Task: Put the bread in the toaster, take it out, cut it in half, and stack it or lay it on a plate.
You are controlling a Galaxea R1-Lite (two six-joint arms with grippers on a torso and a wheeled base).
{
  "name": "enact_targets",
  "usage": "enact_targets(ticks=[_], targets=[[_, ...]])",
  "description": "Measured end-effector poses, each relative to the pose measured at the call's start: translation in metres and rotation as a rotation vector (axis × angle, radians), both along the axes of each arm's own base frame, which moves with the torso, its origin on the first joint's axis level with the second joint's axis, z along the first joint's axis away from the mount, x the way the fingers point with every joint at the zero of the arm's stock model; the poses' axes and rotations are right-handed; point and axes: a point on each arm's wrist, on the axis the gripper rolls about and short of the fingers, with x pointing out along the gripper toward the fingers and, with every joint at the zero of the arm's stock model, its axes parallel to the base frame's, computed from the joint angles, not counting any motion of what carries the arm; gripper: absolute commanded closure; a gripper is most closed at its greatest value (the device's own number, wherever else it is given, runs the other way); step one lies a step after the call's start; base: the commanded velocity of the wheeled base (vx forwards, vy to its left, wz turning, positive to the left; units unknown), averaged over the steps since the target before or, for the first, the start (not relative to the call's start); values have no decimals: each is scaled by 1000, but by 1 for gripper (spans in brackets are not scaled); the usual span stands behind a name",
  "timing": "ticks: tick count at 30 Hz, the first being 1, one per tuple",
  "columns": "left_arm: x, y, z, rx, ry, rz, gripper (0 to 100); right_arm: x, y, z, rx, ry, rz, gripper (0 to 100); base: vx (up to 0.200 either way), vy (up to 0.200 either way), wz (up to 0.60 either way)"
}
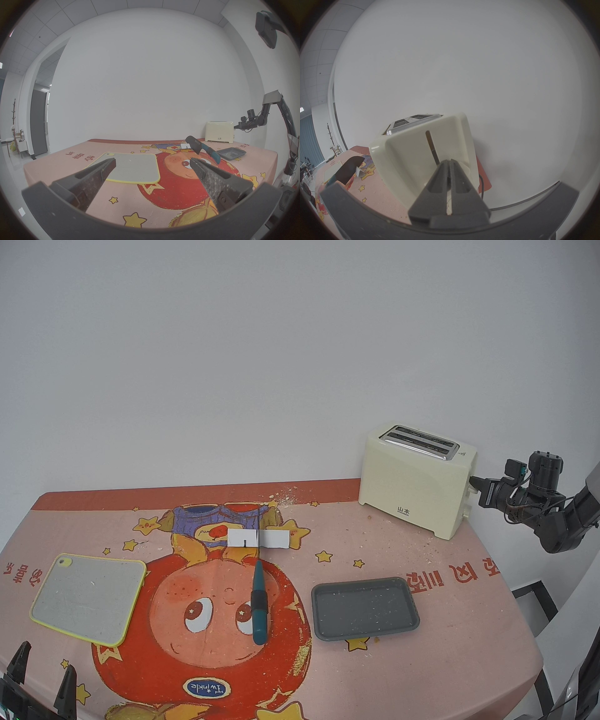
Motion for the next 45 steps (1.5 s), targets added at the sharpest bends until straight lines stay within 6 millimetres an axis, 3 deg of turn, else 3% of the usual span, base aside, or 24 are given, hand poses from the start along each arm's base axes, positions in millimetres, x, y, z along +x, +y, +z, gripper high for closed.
enact_targets(ticks=[35,45], targets=[[0,0,0,-2,0,0,0,-5,-2,-9,3,36,-6,100,0,0,0],[0,0,0,-2,0,0,0,-11,-8,9,11,5,-24,100,0,0,0]])
